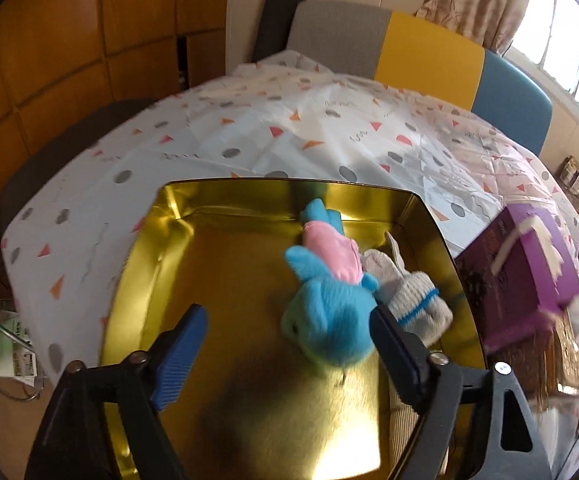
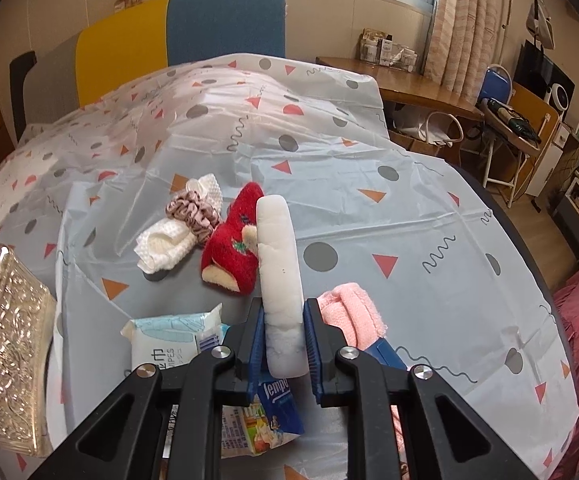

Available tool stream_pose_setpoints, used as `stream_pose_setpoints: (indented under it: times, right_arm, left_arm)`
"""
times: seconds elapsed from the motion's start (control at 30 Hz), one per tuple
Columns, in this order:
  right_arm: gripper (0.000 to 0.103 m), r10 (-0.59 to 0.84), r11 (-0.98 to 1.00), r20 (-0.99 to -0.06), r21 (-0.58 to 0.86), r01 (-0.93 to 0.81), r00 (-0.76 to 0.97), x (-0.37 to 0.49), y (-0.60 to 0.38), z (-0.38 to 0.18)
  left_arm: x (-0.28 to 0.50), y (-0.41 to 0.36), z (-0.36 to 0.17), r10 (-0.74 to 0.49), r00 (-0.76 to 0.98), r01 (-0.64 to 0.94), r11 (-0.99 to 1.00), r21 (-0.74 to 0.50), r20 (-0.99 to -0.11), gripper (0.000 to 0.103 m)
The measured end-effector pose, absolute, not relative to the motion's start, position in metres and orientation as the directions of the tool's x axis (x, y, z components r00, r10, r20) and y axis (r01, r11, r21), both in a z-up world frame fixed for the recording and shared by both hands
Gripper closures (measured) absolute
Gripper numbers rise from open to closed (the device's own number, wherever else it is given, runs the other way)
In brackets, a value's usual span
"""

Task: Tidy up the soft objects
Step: 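Carry the blue plush into the gold tray and open the left gripper, then carry the white foam bar into the gold tray and open the right gripper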

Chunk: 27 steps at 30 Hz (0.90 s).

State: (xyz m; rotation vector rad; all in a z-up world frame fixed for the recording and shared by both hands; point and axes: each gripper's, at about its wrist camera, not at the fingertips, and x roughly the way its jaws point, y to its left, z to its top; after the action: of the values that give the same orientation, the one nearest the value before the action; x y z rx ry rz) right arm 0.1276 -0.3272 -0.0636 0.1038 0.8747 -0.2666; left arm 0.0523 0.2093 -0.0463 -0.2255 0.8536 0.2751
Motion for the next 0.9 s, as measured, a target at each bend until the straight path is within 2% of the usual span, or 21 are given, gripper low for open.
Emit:
stream_pose_setpoints:
  times: [0.2, 0.47, 0.7, 0.9]
  right_arm:
    - [0.085, -0.177, 0.966, -0.784, -0.022, 0.258, 0.596, 0.129, -0.323, -0.068]
    - [0.085, -0.087, 0.95, -0.794, 0.117, 0.29, 0.602, 0.123, -0.334, -0.067]
    - [0.086, -0.057, 0.94, -0.745, 0.183, 0.287, 0.664, 0.107, -0.328, -0.034]
    - [0.086, 0.0, 0.955, -0.659, 0.222, 0.195, 0.752, 0.092, -0.298, 0.021]
  left_arm:
    - [0.016, 0.201, -0.037, 0.218, 0.662, -0.336, 0.941, -0.024, -0.717, 0.006]
    - [0.005, 0.199, -0.038, 0.215, 0.669, -0.337, 0.941, -0.032, -0.712, 0.003]
    - [0.002, 0.198, -0.04, 0.206, 0.67, -0.325, 0.945, -0.032, -0.713, 0.0]
    - [0.001, 0.199, -0.042, 0.2, 0.671, -0.323, 0.946, -0.038, -0.714, 0.0]
